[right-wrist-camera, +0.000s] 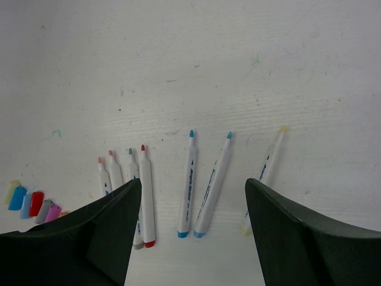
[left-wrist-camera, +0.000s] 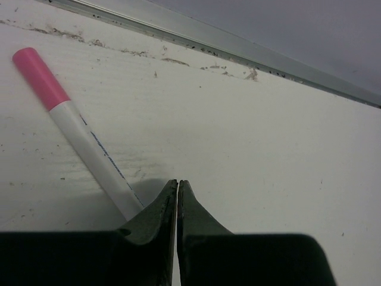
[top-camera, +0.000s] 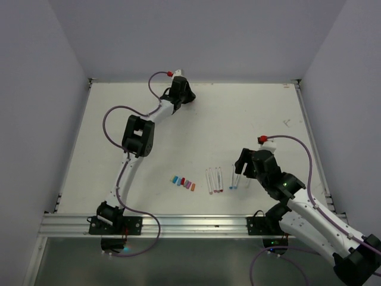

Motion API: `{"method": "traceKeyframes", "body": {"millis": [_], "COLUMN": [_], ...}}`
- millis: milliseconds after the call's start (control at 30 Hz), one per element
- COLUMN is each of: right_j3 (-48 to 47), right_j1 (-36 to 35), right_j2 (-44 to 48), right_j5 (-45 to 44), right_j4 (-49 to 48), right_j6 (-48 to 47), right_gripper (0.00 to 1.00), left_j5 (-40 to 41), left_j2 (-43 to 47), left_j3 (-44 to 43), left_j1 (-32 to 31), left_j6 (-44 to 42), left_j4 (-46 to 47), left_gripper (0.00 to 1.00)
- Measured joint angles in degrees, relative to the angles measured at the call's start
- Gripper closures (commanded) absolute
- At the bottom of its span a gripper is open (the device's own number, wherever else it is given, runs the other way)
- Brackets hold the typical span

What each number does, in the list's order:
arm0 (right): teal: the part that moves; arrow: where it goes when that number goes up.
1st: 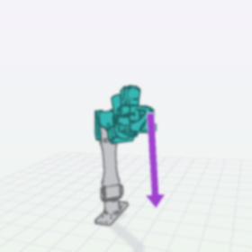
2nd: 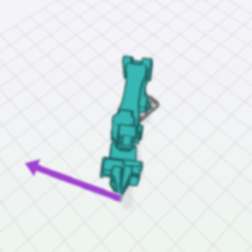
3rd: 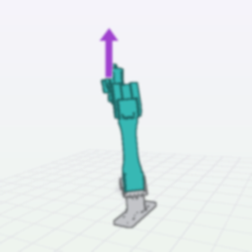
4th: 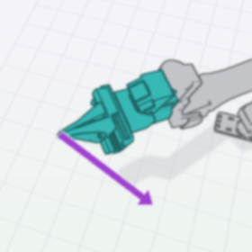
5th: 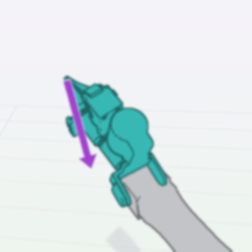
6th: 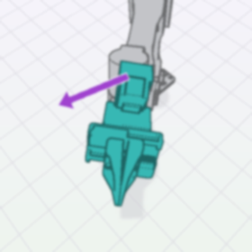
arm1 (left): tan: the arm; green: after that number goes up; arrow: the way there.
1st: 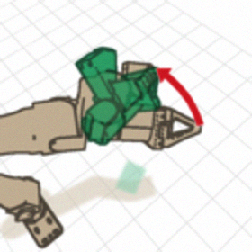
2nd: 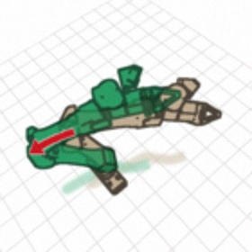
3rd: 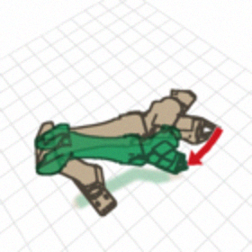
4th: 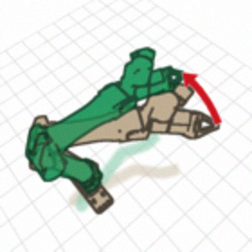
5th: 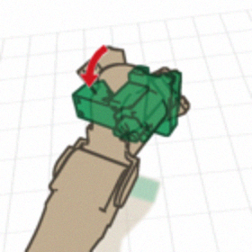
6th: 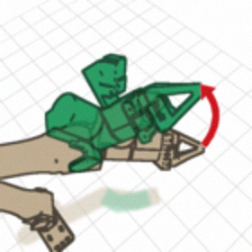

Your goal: Open the pen caps

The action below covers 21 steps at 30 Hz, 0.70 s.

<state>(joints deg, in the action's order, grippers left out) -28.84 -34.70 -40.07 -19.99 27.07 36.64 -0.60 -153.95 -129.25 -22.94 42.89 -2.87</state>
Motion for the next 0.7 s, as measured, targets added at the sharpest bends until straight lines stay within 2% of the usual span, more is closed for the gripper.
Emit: {"method": "traceKeyframes", "body": {"millis": [200, 700], "right_j3": [0.0, 0.22], "right_j1": [0.0, 0.0], "right_j2": [-0.04, -1.31], "right_j5": [0.02, 0.17], "right_j4": [-0.07, -1.53], "right_j6": [0.22, 0.46], "right_gripper": [0.26, 0.26], "left_j5": [1.64, 2.95], "left_j2": [-0.24, 1.7], "left_j3": [-1.03, 2.49], "left_j1": [0.24, 1.7], "left_j6": [0.04, 0.37], "left_j4": [-4.15, -3.45], "left_gripper": [0.98, 1.0]}}
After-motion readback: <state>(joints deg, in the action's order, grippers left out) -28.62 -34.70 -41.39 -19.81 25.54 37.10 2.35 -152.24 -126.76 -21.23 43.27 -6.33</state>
